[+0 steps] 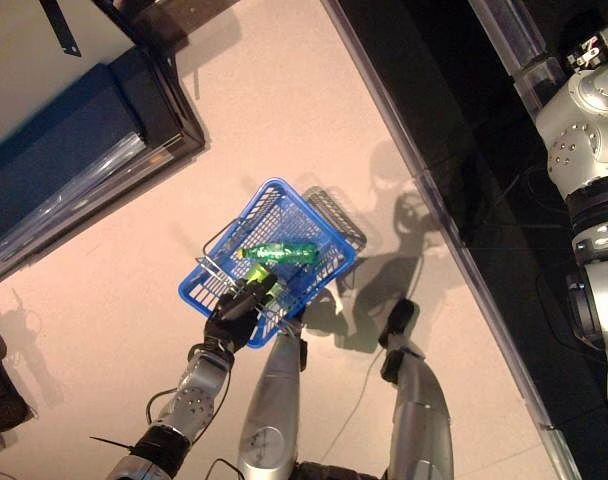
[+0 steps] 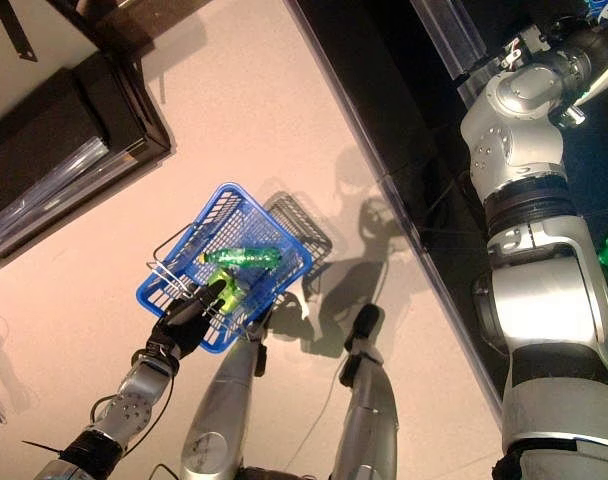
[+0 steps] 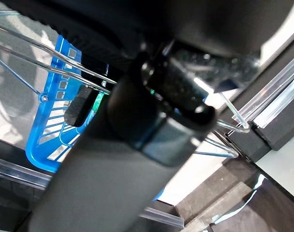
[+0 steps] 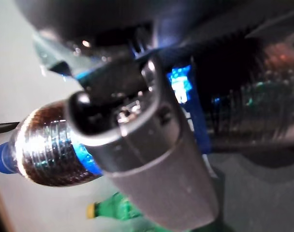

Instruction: Pick up the drink and place into the basket.

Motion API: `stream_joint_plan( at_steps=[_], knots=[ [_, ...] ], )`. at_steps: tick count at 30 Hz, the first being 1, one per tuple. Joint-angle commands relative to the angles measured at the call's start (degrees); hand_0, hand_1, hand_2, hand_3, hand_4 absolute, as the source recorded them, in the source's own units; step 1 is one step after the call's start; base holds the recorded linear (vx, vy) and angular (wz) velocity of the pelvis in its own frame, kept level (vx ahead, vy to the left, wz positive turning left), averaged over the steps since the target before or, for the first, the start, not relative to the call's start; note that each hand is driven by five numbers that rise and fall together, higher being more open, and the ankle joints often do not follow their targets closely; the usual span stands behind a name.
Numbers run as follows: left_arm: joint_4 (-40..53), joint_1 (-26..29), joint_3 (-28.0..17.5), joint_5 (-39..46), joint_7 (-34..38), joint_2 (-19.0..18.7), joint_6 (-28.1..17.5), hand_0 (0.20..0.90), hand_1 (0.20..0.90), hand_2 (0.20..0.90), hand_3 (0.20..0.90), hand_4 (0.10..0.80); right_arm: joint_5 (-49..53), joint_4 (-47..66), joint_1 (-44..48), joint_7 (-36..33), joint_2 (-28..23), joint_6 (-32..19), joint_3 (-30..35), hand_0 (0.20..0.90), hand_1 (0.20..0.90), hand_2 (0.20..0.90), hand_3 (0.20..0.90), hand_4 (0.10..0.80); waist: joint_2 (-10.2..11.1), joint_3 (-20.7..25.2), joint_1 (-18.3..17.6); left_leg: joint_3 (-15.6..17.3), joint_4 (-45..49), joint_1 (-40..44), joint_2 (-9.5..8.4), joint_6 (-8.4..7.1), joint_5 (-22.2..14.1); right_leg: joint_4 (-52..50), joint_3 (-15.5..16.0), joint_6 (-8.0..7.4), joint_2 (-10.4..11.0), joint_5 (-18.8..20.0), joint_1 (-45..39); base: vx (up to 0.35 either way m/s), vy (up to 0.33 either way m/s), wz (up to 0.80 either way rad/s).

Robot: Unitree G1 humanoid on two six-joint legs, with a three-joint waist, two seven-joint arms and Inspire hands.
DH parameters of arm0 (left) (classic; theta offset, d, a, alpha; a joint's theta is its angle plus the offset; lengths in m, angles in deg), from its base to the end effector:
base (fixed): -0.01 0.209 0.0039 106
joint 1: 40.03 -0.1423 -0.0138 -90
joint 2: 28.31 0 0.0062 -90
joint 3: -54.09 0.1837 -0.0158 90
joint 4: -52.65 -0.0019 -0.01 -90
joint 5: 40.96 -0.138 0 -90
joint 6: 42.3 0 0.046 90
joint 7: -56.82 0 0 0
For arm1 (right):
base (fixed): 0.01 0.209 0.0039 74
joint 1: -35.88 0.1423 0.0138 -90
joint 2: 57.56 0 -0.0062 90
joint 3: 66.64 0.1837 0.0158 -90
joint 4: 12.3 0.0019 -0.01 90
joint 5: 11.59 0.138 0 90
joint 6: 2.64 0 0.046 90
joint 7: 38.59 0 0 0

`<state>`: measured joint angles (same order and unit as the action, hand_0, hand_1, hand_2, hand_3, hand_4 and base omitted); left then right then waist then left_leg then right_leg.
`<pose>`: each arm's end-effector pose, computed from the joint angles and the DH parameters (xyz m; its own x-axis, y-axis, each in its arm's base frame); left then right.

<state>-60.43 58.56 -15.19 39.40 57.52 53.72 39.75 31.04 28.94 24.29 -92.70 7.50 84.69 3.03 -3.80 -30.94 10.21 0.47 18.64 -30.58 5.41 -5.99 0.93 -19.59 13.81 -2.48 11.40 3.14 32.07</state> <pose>0.2165 0.1939 0.0012 0.9549 -0.0628 -0.2901 -0.1823 0.6472 -0.7402 0.3482 -0.2227 0.3308 0.5019 -0.7967 0.3368 0.7036 0.6025 0.3768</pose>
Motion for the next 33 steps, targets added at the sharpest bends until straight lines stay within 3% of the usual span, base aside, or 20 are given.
stream_joint_plan(
  at_steps=[1,7,11,19,26,33],
  knots=[
    [13.6,-5.2,-3.3,0.1,-8.5,-5.2,-4.6,0.300,0.300,0.300,0.200,0.100,-13.1,15.5,6.2,1.3,-9.8,-8.4,-2.7,0.300,0.300,0.300,0.200,0.100,-0.9,1.1,1.4,-2.1,3.7,0.4,-3.67,4.22,-3.6,-6.5,3.6,2.37,-2.9,-9.7,-5.2,-0.035,0.019,0.00],
    [13.2,-5.6,-4.4,-0.5,-9.8,-3.4,-4.8,0.300,0.300,0.300,0.200,0.100,-17.8,28.9,0.3,3.8,-9.0,-3.8,2.0,0.300,0.300,0.300,0.200,0.100,-1.4,1.1,0.2,-0.8,2.7,3.1,-3.27,3.99,-1.3,-6.2,4.2,3.26,-2.7,-9.3,-7.9,-0.083,0.064,0.01],
    [12.6,-5.9,-4.9,-1.0,-10.2,-2.5,-4.9,0.300,0.300,0.300,0.200,0.100,-17.7,33.2,-4.1,4.9,-8.2,-4.1,5.2,0.300,0.300,0.300,0.200,0.100,-1.3,1.1,-0.3,-0.3,1.9,5.1,-3.19,3.94,-1.1,-6.2,3.9,3.37,-2.8,-9.7,-9.5,-0.022,0.053,0.01],
    [10.3,-7.3,-6.8,-2.9,-11.1,1.6,-6.1,0.300,0.300,0.300,0.200,0.100,-19.4,48.6,-22.0,11.0,-2.4,-1.5,14.3,0.300,0.300,0.300,0.200,0.100,-0.7,1.1,-3.1,1.3,1.1,11.2,-2.64,3.50,-0.3,-4.9,2.6,3.80,-2.7,-10.2,-15.7,0.013,0.062,0.00],
    [10.9,-8.2,-8.2,-4.6,-11.8,3.8,-6.5,0.300,0.300,0.300,0.200,0.100,-19.6,56.7,-32.6,17.8,2.3,-3.0,15.0,0.300,0.300,0.300,0.200,0.100,0.5,2.4,-4.6,2.5,0.0,14.8,-1.87,3.40,-0.2,-3.6,1.6,3.75,-2.8,-10.0,-18.9,0.051,0.019,-0.03],
    [16.6,-8.0,-7.6,-6.3,-11.3,4.9,-7.7,0.300,0.300,0.300,0.200,0.100,-17.6,64.9,-41.1,27.4,7.2,-3.6,11.5,0.300,0.300,0.300,0.200,0.100,1.6,5.0,-5.5,3.3,-0.5,17.6,-1.31,3.38,-0.6,-1.5,1.1,3.57,-3.0,-9.6,-22.3,0.069,0.000,-0.02]
  ],
)
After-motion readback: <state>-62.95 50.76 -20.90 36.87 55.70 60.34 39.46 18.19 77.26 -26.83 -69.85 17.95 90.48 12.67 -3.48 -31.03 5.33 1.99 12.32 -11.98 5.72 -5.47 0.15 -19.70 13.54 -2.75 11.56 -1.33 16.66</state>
